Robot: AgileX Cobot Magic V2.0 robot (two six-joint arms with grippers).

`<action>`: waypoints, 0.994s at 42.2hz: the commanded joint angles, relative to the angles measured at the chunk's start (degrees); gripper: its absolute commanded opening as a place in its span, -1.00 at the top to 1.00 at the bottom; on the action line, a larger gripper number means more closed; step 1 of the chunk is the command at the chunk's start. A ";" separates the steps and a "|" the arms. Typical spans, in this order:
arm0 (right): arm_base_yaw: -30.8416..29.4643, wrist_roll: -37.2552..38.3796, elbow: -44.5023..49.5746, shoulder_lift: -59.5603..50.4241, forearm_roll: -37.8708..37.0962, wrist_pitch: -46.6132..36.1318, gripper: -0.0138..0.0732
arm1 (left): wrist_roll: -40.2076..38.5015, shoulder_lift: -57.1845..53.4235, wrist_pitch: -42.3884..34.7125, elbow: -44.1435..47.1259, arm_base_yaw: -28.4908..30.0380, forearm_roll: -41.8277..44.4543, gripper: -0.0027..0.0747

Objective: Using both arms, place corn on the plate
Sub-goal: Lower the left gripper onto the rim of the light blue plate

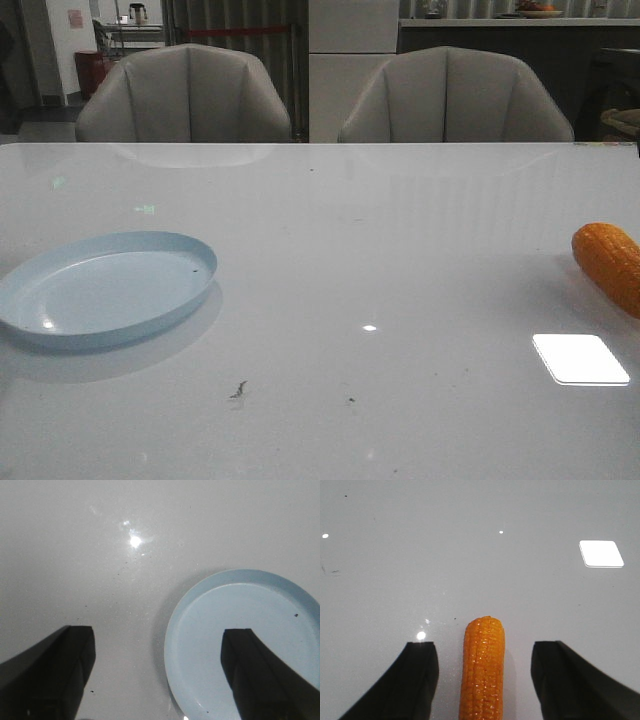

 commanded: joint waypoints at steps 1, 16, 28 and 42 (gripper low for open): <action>-0.36 -0.16 -1.78 -1.20 0.03 -5.00 -0.51 | -0.24 2.99 2.76 -5.80 -0.25 -0.64 -0.55; -0.36 -0.16 -1.78 -1.20 0.03 -4.95 -0.51 | -0.24 14.19 5.00 -8.42 -0.25 -2.82 -0.55; -0.36 -0.16 -1.78 -1.20 0.03 -4.95 -0.51 | -0.24 18.15 3.40 -8.42 -0.25 -2.82 -0.46; -0.36 -0.16 -1.78 -1.20 0.03 -4.89 -0.51 | -0.24 19.07 3.16 -8.42 -0.25 -2.82 0.27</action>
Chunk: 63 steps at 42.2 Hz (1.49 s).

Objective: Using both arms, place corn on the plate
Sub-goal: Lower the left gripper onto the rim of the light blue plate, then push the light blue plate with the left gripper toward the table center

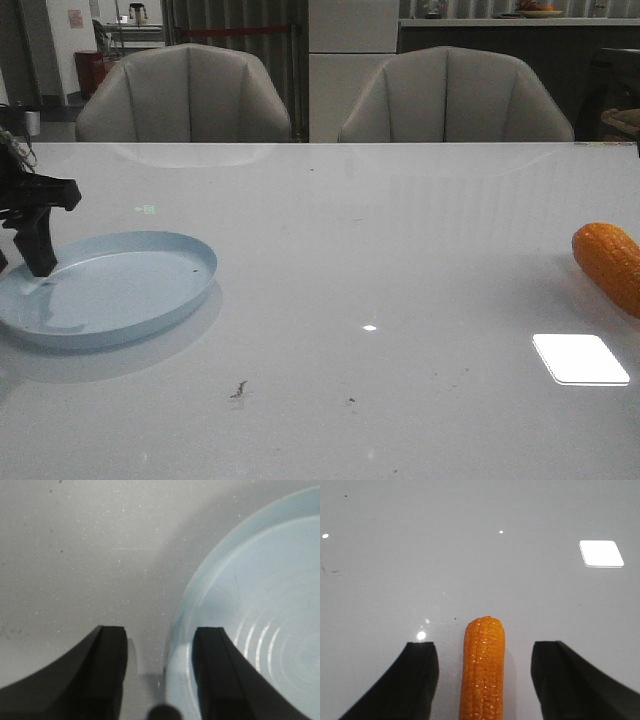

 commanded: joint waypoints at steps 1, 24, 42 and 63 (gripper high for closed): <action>-0.36 -0.16 -1.78 -1.20 0.03 -4.89 -0.51 | -0.24 -2.96 -1.79 -1.70 -0.25 -0.66 0.32; -0.36 -0.16 -1.78 -1.20 0.03 -4.84 -0.51 | -0.24 0.50 0.08 -1.70 -0.25 -1.07 0.61; -0.36 -0.16 -1.78 -1.20 0.03 -4.78 -0.51 | -0.24 1.17 2.85 -3.46 -0.25 -3.17 0.69; -0.36 -0.16 -1.78 -1.20 0.03 -4.30 -0.51 | 8.52 0.13 7.51 -15.43 -5.31 -16.53 0.69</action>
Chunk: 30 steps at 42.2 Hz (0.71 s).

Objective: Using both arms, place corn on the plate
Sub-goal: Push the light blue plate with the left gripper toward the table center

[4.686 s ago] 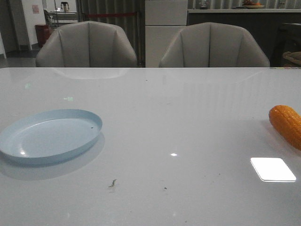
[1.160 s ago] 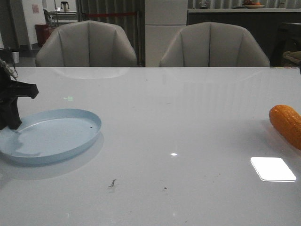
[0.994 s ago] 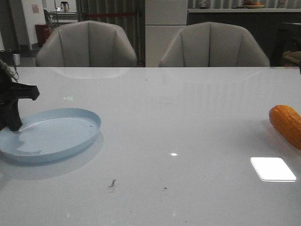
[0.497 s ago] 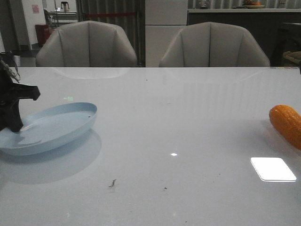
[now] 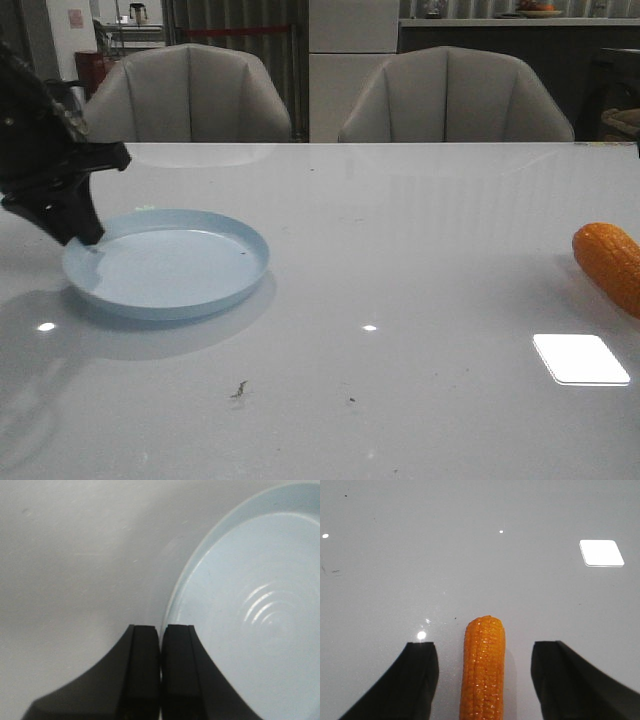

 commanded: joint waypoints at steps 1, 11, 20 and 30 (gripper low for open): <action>-0.36 -0.16 -1.78 -1.20 0.03 -4.30 -0.51 | 2.66 -3.78 0.85 -4.63 -2.33 -5.73 0.69; -0.36 -0.16 -1.78 -1.20 0.03 -4.30 -0.51 | 3.04 -3.78 1.73 -9.11 -8.34 -10.47 0.69; -0.36 -0.16 -1.78 -1.20 0.03 -4.30 -0.51 | 3.04 -3.05 2.57 -9.22 -13.70 -12.13 0.69; -0.36 -0.16 -1.78 -1.20 0.03 -3.80 -0.51 | 2.40 -1.44 2.82 -9.22 -17.19 -12.13 0.69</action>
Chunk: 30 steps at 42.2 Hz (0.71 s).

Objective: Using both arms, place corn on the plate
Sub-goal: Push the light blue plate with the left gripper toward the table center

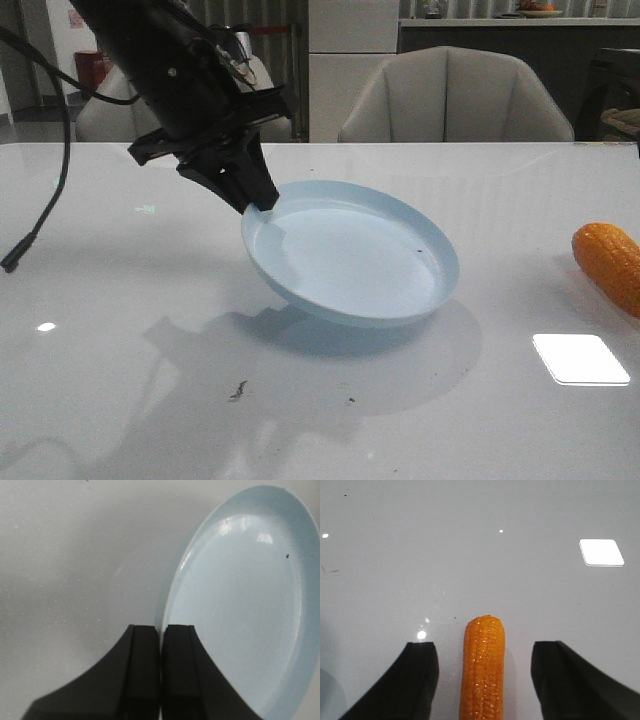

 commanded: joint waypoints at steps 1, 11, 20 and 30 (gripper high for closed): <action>-0.36 -0.16 -1.78 -1.20 0.03 -3.78 -0.51 | -0.66 -2.37 -0.73 -1.89 -1.10 -2.25 0.69; -0.36 -0.16 -1.78 -1.20 0.03 -2.79 -0.51 | -0.66 1.14 2.21 -1.78 -1.32 -2.14 0.69; -0.36 -0.16 -1.78 -1.20 0.03 -2.73 -0.51 | -0.66 3.61 6.00 -1.78 -1.32 -1.30 0.54; -0.36 -0.16 -1.78 -1.20 0.03 -2.73 -0.51 | -0.66 3.75 6.51 -3.40 -1.20 -0.35 -0.28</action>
